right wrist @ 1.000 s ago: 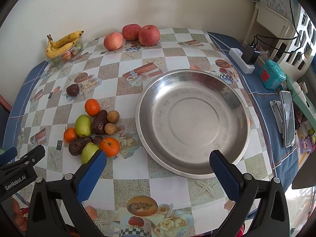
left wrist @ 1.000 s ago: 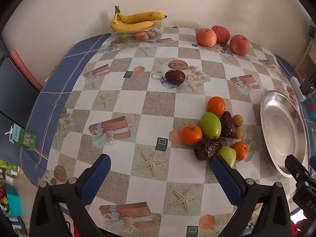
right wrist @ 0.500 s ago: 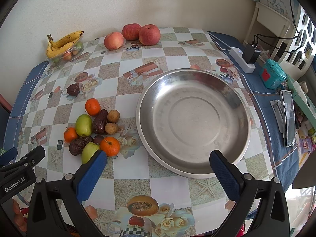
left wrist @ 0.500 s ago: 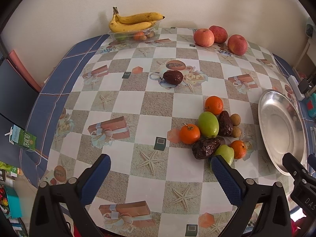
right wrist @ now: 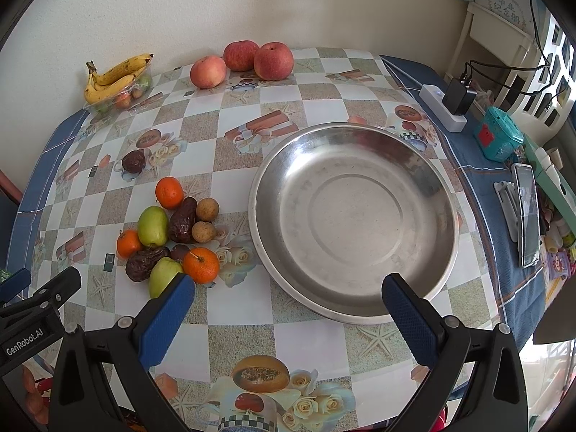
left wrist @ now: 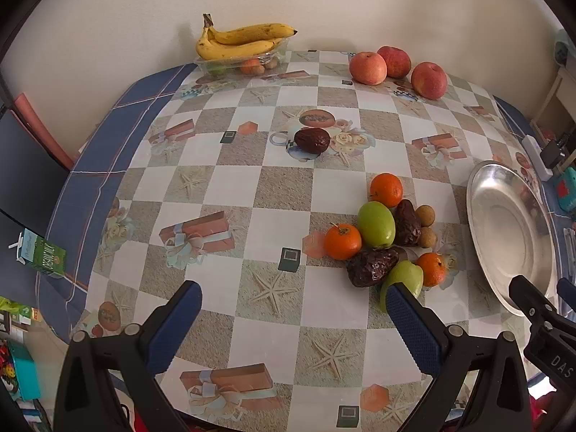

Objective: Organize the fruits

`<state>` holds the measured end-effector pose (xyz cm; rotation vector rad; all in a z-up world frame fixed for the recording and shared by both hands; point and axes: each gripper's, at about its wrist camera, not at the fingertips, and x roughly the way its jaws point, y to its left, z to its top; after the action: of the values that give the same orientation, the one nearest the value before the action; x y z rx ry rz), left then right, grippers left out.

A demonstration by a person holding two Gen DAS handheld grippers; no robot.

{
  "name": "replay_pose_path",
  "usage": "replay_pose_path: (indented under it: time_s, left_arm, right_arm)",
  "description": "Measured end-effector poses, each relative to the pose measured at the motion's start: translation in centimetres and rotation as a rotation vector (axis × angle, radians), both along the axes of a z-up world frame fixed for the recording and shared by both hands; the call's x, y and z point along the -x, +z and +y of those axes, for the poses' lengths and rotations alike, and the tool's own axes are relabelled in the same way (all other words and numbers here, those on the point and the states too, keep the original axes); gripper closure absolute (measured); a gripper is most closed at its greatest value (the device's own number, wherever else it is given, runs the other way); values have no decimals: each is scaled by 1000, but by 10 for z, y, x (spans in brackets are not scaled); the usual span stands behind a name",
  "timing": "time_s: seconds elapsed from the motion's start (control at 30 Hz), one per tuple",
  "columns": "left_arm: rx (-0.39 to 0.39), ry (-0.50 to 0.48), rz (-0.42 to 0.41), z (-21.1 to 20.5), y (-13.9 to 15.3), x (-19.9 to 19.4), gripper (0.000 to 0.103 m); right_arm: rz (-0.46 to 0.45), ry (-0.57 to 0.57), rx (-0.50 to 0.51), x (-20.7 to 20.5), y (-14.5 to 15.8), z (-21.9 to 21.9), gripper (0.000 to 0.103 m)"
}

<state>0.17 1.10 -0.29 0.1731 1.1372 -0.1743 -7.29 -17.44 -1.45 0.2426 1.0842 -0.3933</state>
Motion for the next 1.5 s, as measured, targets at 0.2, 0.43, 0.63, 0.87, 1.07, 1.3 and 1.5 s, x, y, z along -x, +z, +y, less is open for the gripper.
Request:
replay_pose_path:
  time_s: [0.2, 0.43, 0.63, 0.87, 1.07, 1.3, 1.5]
  left_arm:
    - [4, -3, 0, 0, 2, 2, 0]
    - [7, -5, 5, 1, 4, 3, 0]
    - [5, 31, -13, 7, 1, -7, 0]
    - [21, 75, -45, 7, -6, -29, 0]
    - [53, 130, -1, 12, -20, -44, 0]
    - [110, 104, 61, 1, -32, -53, 0]
    - [125, 78, 45, -13, -30, -64, 0]
  right_arm:
    - [8, 3, -7, 0, 0, -2, 0]
    - [12, 3, -9, 0, 0, -2, 0]
    - [18, 41, -59, -5, -5, -1, 0]
    - [20, 82, -112, -19, -15, 10, 0]
    - [18, 88, -115, -31, -21, 15, 0]
    - [-9, 160, -125, -44, -20, 27, 0]
    - [-46, 182, -114, -54, -15, 29, 0]
